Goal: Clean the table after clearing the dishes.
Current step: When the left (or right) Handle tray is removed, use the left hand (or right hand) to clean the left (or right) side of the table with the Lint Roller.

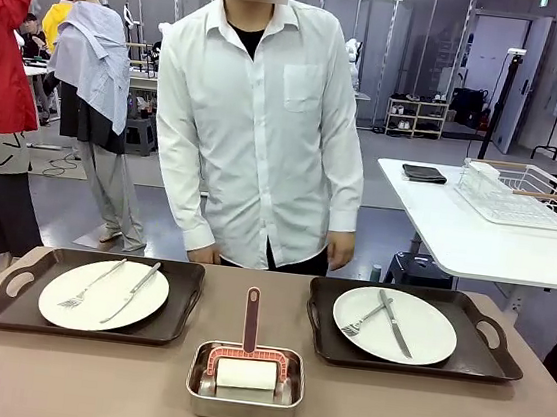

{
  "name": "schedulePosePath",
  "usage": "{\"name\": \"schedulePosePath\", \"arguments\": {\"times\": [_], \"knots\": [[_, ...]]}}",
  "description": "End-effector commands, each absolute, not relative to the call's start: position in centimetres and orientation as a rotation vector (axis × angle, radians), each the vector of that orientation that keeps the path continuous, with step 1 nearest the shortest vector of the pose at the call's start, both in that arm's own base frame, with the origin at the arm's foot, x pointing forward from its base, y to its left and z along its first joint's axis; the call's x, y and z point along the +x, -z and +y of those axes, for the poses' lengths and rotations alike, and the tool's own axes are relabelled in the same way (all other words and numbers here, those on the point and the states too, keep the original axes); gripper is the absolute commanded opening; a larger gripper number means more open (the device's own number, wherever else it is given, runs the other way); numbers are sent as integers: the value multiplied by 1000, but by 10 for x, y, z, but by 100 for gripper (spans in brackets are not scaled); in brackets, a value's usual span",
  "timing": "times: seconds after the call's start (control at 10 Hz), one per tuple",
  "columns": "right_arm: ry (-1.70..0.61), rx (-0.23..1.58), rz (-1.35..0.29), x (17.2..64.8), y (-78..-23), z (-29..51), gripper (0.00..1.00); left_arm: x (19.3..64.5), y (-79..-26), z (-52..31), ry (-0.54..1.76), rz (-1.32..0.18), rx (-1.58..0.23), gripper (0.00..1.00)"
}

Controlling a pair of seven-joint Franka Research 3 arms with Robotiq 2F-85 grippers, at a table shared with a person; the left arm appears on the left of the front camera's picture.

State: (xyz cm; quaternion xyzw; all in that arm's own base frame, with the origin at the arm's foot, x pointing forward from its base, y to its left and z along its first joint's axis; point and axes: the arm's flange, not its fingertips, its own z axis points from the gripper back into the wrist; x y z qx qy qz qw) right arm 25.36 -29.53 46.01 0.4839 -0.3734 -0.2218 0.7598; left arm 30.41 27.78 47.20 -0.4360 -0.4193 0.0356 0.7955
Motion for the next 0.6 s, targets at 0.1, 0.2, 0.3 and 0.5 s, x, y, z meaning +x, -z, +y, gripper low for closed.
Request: {"name": "schedulePosePath", "arguments": {"times": [0.1, 0.2, 0.3, 0.5], "knots": [[465, 1045, -837, 245, -465, -294, 100, 304, -475, 281, -66, -897, -926, 100], [465, 1045, -837, 245, -465, -294, 100, 304, -475, 281, -66, -897, -926, 100], [465, 1045, -837, 245, -465, -294, 100, 304, -475, 281, -66, -897, -926, 100], [465, 1045, -837, 245, -465, -294, 100, 304, -475, 281, -66, -897, -926, 100]]}}
